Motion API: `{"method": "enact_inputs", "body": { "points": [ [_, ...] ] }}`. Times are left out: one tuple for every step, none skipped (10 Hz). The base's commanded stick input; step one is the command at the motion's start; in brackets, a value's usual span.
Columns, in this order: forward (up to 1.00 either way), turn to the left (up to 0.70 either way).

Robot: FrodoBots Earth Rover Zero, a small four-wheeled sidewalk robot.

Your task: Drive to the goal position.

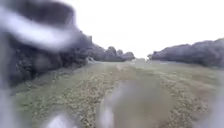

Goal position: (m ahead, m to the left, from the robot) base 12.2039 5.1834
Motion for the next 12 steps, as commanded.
{"method": "enact_inputs", "body": {
  "points": [
    [0.85,0.0],
    [0.85,-0.07],
    [0.85,-0.29],
    [0.85,-0.32],
    [0.85,-0.34],
    [0.85,-0.34],
    [0.85,-0.28],
    [0.85,-0.29],
    [0.85,-0.33],
    [0.85,-0.34],
    [0.85,0.0],
    [0.85,0.0]
  ]
}}
